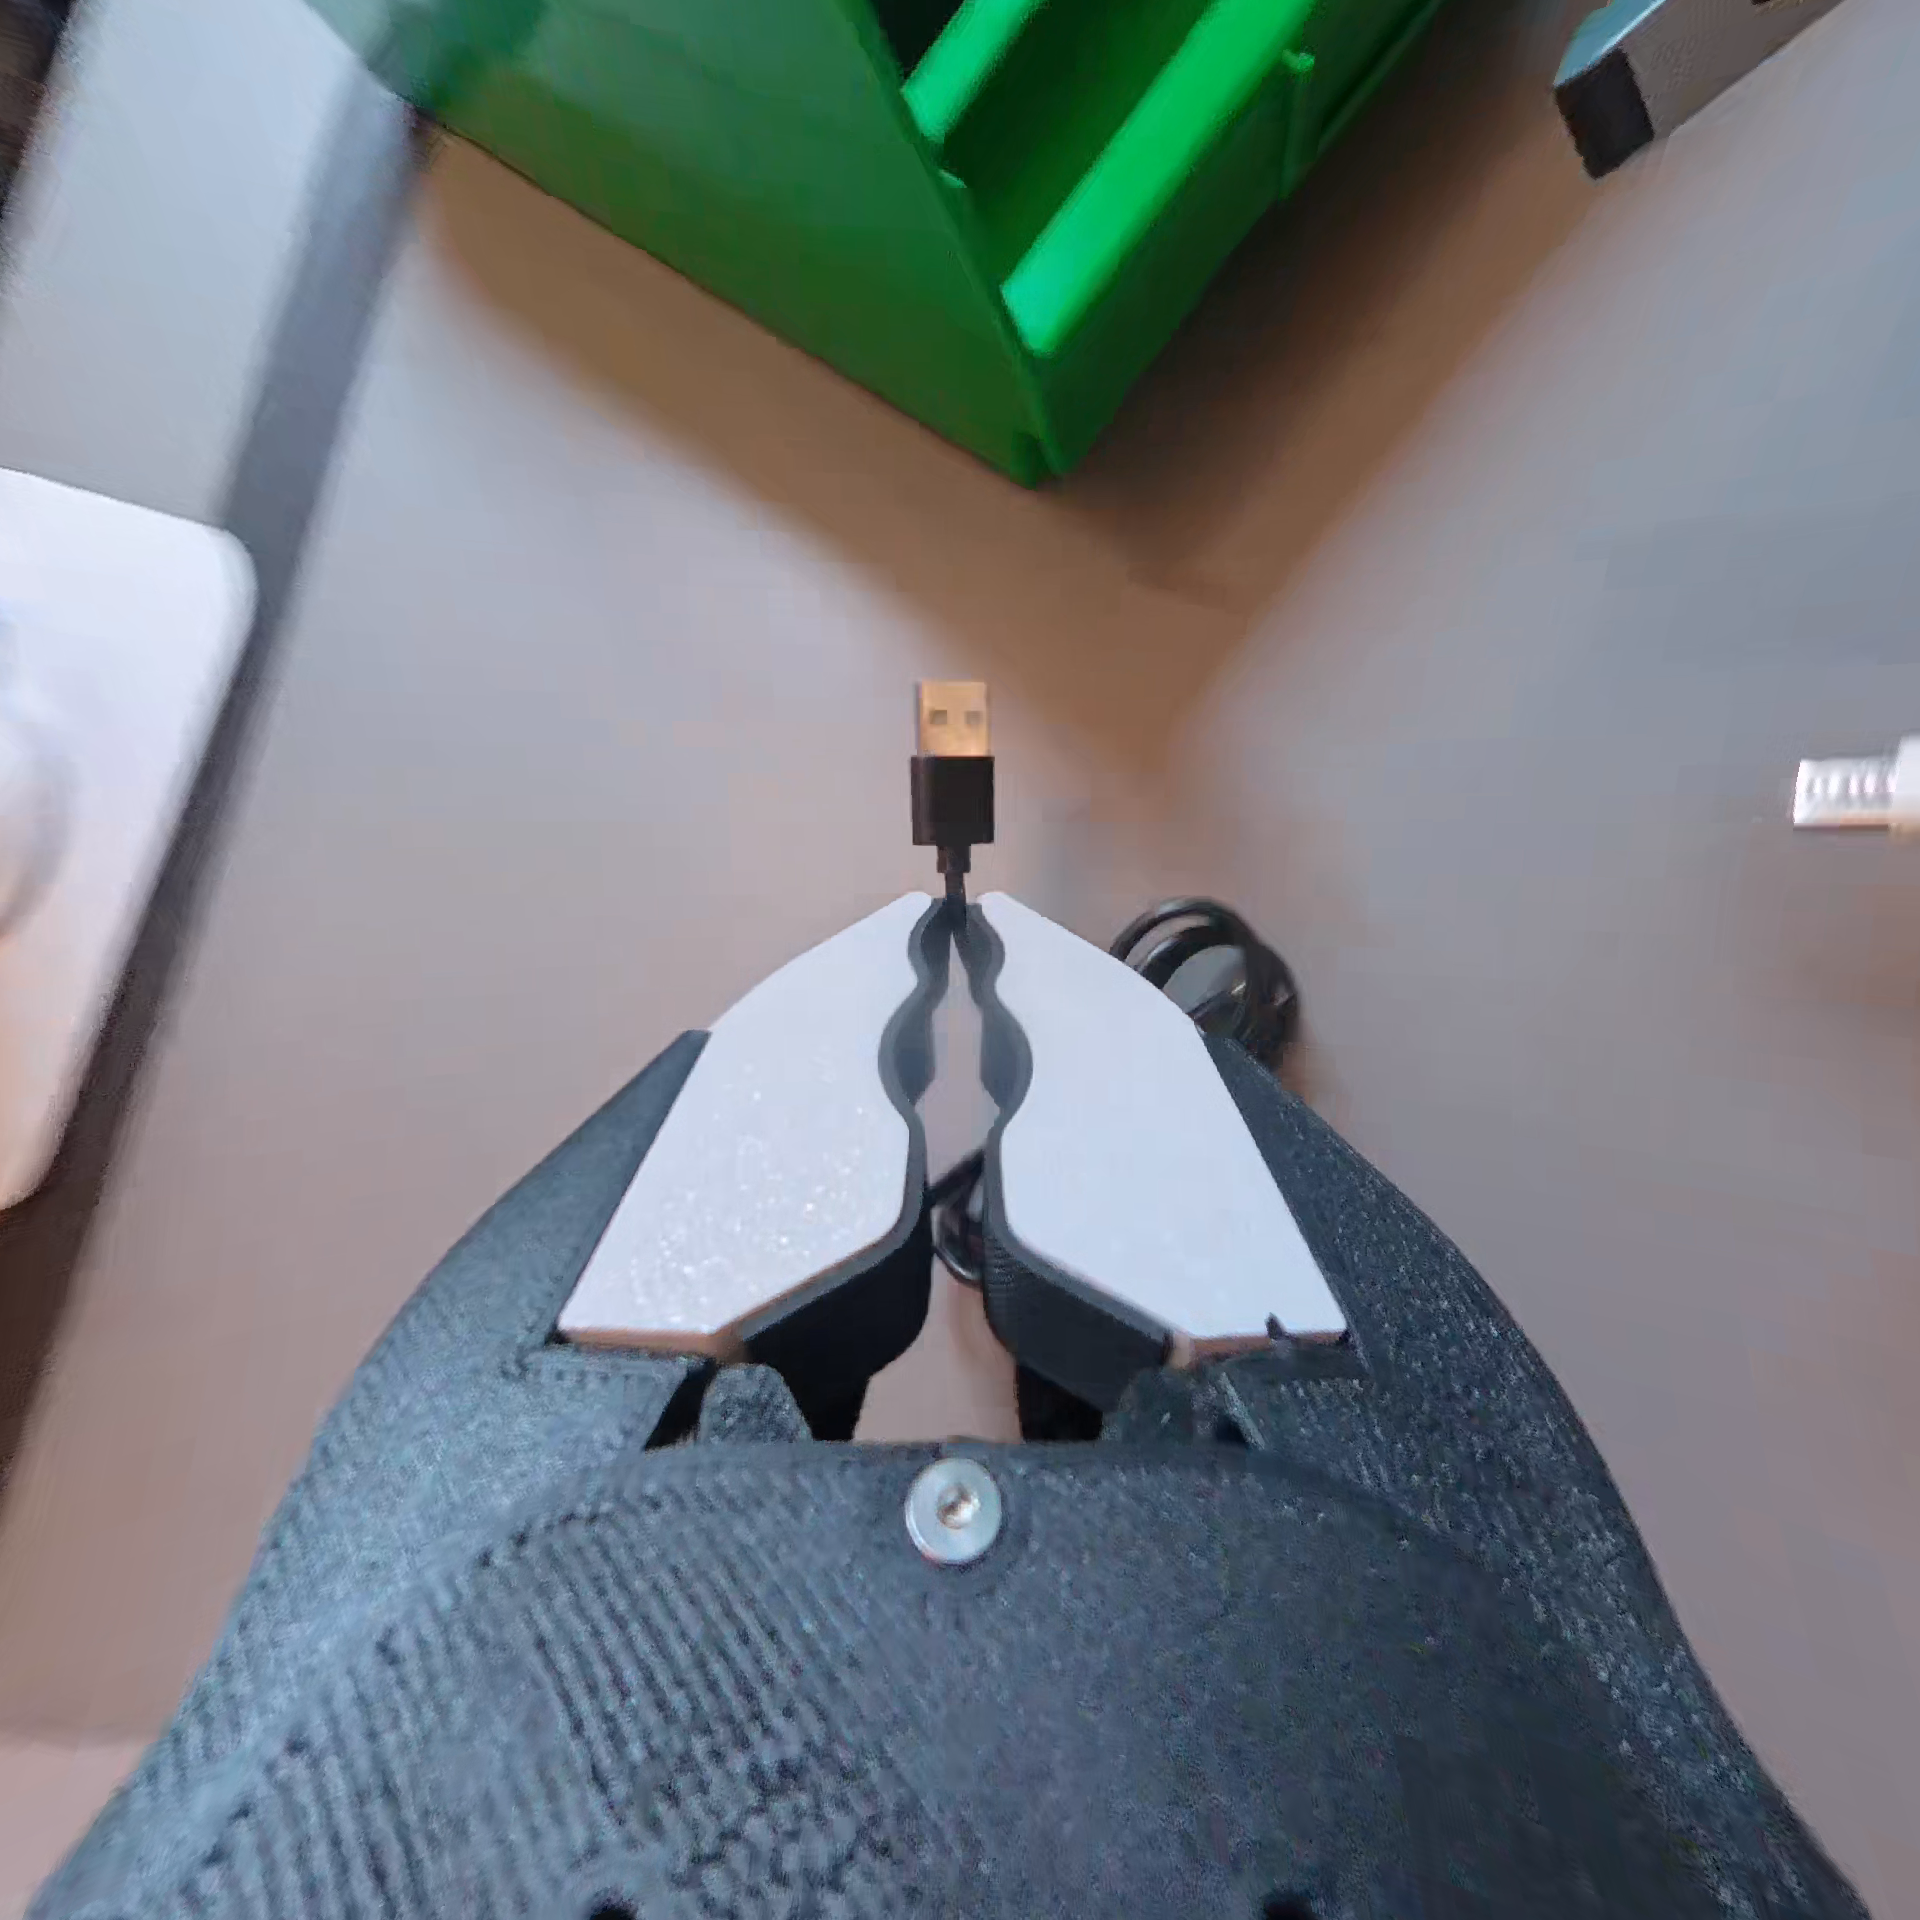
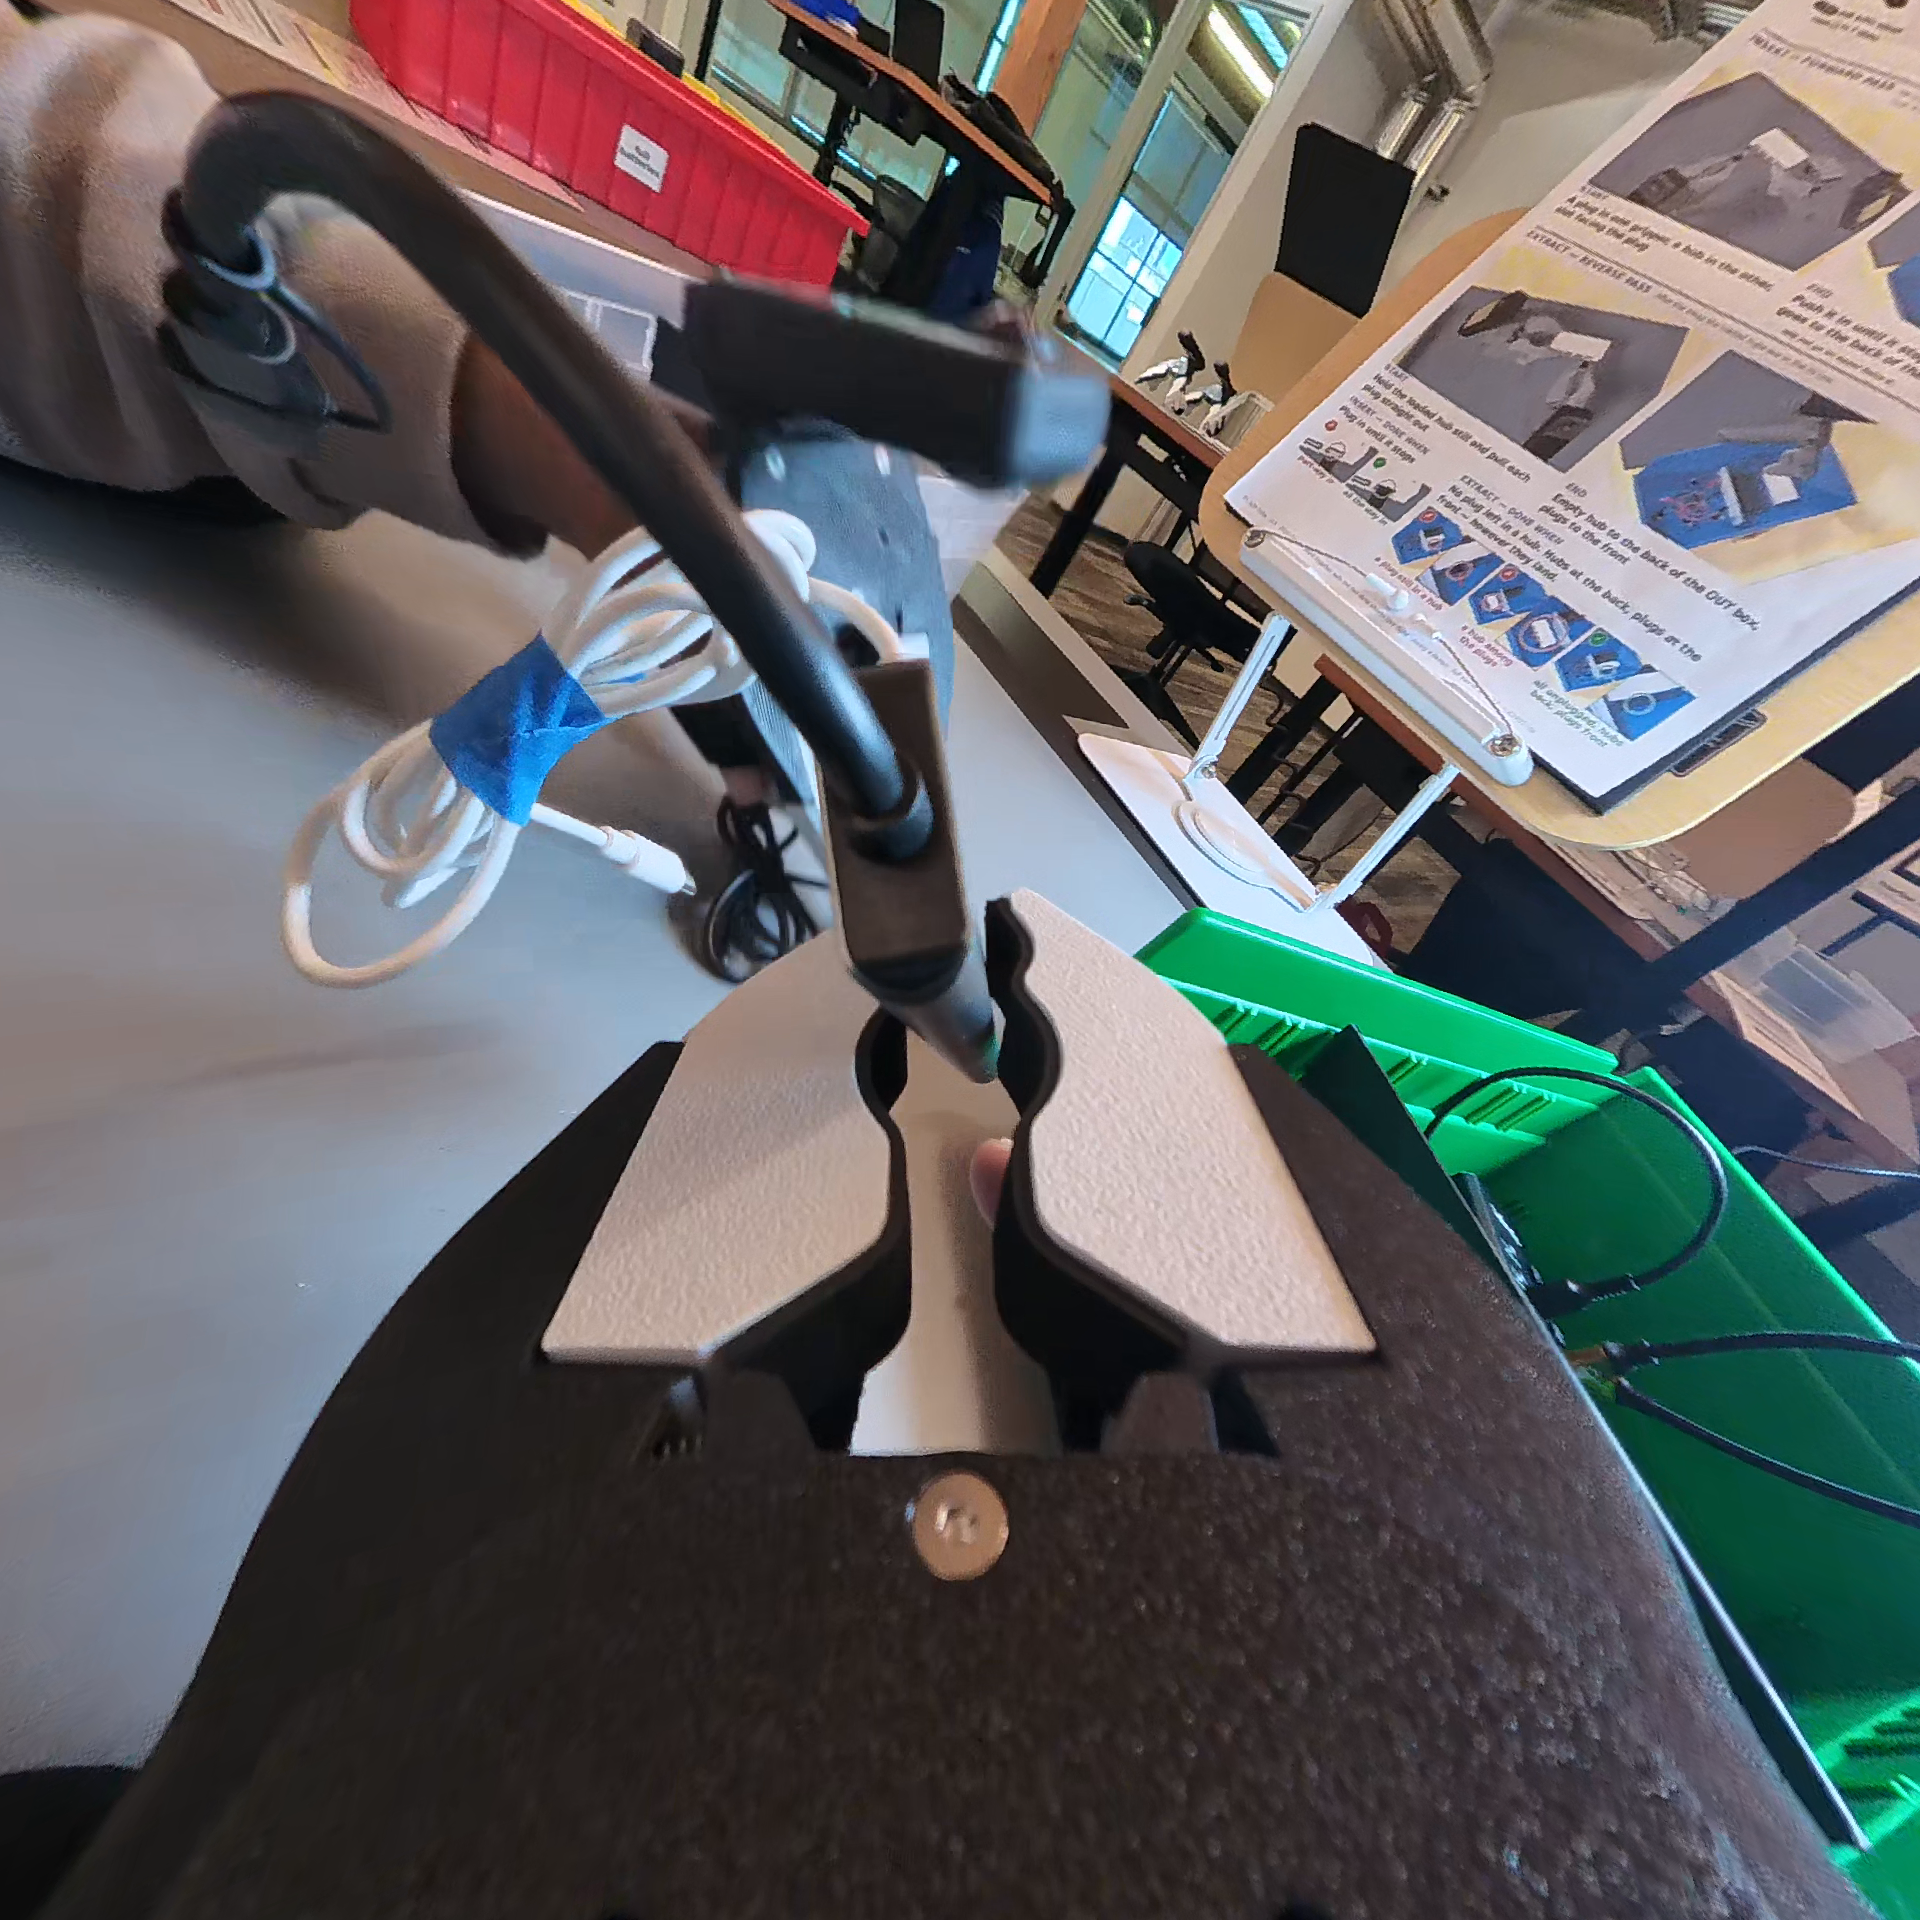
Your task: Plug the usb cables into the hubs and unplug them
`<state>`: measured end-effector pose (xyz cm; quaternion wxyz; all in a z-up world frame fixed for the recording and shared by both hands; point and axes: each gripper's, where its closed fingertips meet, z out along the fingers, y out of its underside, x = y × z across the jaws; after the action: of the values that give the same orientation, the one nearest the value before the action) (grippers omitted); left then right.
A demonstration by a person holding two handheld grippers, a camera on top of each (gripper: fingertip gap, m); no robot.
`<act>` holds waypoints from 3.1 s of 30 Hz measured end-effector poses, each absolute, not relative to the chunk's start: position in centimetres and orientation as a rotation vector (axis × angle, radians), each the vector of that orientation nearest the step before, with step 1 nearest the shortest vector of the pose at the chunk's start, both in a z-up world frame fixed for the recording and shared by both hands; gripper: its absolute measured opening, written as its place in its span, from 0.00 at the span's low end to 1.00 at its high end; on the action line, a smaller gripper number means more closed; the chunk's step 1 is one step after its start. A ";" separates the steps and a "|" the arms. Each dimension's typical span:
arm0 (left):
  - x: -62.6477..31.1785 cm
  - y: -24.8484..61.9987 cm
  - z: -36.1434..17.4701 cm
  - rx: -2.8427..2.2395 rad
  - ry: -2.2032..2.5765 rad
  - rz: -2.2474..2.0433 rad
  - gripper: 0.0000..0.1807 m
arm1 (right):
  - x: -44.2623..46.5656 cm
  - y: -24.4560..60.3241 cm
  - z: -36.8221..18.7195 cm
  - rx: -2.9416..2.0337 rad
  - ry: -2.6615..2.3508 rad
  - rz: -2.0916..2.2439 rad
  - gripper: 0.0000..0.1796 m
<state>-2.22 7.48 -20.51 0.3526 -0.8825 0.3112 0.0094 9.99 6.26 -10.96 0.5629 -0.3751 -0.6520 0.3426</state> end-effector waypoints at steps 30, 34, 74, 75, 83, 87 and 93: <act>-16.8 9.2 -19.3 -1.992 2.270 0.935 0.22 | 9.4 7.3 -13.5 -0.950 -1.603 0.710 0.08; -15.8 8.9 -20.9 -1.705 2.553 0.900 0.29 | 9.3 7.3 -13.7 -0.961 -1.613 0.727 0.08; -5.7 -5.4 -23.1 -1.726 2.495 0.284 0.03 | 9.2 7.2 -14.5 -1.018 -1.621 0.813 0.08; -5.5 -5.6 -23.2 -1.793 2.465 0.247 0.02 | 9.2 7.1 -14.5 -1.015 -1.624 0.812 0.08; 0.3 -6.9 -22.1 -2.446 1.626 -0.419 0.02 | 9.3 6.3 -14.3 -0.958 -1.651 0.797 0.08; 1.5 -4.2 -19.0 -2.413 1.266 -0.530 0.02 | 9.2 5.5 -14.2 -0.841 -1.681 0.688 0.07; 4.2 -3.0 -17.2 -2.343 1.065 -0.725 0.02 | 8.3 4.1 -14.9 -0.555 -1.729 0.285 0.07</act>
<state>4.17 -3.00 -17.15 0.2318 -0.8523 0.3876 -0.2639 8.34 4.14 -14.91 0.6067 -0.2399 -0.7478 0.1231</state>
